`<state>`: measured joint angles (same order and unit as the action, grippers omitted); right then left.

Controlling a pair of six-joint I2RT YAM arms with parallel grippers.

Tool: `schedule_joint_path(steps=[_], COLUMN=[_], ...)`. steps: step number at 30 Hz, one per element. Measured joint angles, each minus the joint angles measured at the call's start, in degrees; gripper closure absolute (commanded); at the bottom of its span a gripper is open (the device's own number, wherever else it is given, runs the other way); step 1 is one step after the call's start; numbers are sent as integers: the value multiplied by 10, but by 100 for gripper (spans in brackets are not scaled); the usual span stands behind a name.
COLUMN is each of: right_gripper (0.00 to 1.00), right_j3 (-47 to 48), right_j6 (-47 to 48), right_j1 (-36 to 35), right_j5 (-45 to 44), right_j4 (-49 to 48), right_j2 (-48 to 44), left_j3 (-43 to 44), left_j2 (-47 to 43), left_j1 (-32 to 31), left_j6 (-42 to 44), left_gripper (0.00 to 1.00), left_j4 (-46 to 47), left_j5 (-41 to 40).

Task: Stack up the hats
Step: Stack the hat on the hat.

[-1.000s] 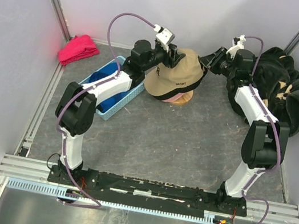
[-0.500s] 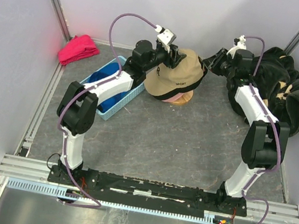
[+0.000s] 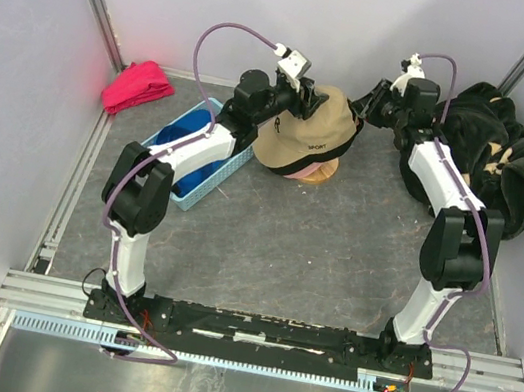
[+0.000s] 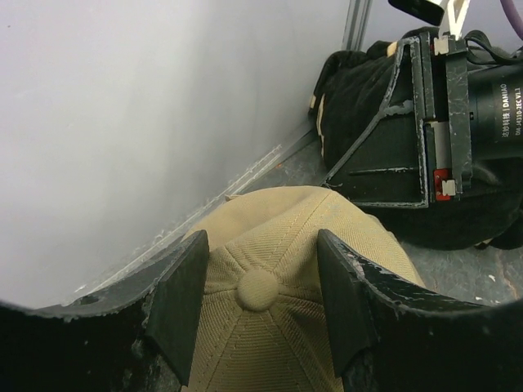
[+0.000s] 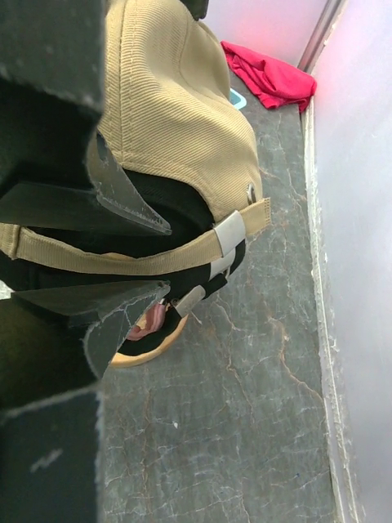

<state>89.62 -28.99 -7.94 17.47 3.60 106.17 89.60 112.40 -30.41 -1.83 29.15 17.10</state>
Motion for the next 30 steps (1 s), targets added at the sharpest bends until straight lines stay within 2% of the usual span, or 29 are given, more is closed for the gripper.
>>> schedule_joint_path(steps=[4,8,9,22,25,30], right_gripper=[69,97,98,99,99,99], right_j3=[19,32,33,39,37,22], right_j6=[13,24,27,47,49,49], right_j1=[-5,-8,-9,-19,-21,-21], right_j5=[-3,-17,-22,-95,-103,-107], right_j4=[17,30,32,57,57,43], right_j2=[12,21,22,26,26,26], left_j3=[2,4,4,4,-2,-39], left_j2=[4,5,5,5,4,-5], left_j1=[-1,-1,-1,-4,-5,-6], left_j6=[0,0,0,0,0,-10], left_gripper=[38,38,38,32,27,26], left_j4=[0,0,0,4,18,60], left_j5=[0,0,0,0,-3,-20])
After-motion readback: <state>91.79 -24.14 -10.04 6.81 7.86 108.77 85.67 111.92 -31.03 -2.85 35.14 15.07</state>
